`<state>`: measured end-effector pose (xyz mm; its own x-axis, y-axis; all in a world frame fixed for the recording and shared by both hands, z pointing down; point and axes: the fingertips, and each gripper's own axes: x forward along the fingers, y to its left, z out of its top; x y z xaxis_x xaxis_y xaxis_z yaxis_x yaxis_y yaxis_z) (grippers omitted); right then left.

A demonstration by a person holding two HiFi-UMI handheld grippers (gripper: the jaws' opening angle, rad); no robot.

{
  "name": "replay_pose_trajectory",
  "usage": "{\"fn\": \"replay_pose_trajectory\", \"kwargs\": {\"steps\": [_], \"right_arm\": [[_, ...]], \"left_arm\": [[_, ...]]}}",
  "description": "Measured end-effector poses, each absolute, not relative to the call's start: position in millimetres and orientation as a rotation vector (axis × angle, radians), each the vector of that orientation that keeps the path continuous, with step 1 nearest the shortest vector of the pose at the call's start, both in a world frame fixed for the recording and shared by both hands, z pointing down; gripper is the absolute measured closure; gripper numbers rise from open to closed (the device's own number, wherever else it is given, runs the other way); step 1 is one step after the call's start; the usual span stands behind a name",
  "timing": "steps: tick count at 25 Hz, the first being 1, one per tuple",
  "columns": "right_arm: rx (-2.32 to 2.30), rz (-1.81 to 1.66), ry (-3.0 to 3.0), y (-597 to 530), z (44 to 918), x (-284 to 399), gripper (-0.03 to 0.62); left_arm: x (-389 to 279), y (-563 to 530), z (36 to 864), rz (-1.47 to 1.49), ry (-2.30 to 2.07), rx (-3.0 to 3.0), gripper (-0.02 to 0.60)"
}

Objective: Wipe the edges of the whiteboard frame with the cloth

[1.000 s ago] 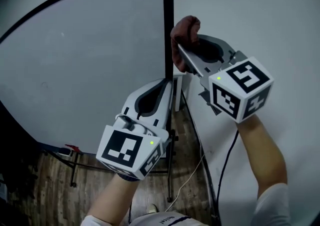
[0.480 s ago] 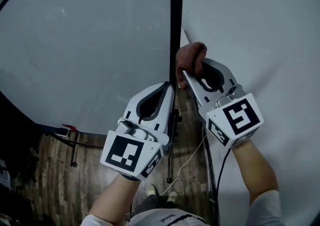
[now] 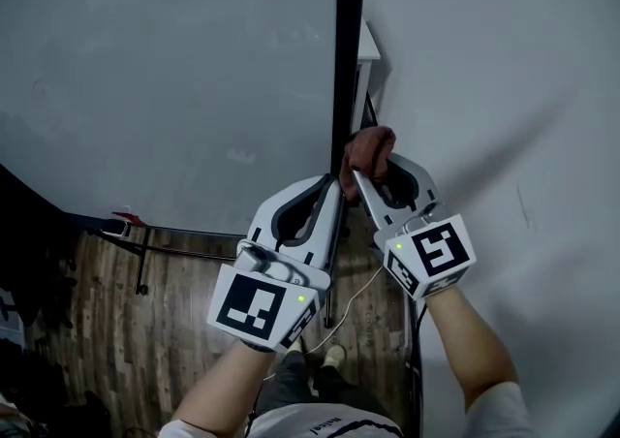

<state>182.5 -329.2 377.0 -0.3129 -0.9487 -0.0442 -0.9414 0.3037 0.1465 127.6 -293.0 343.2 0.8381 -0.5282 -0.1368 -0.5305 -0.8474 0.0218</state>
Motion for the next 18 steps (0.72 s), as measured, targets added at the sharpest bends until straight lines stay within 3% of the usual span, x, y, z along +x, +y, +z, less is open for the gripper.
{"fn": "replay_pose_trajectory", "kwargs": {"steps": [18], "right_arm": [[1.828,-0.103,-2.422,-331,451,178,0.519]], "left_arm": [[123,-293,418,0.11,0.889,-3.087,0.574]]}}
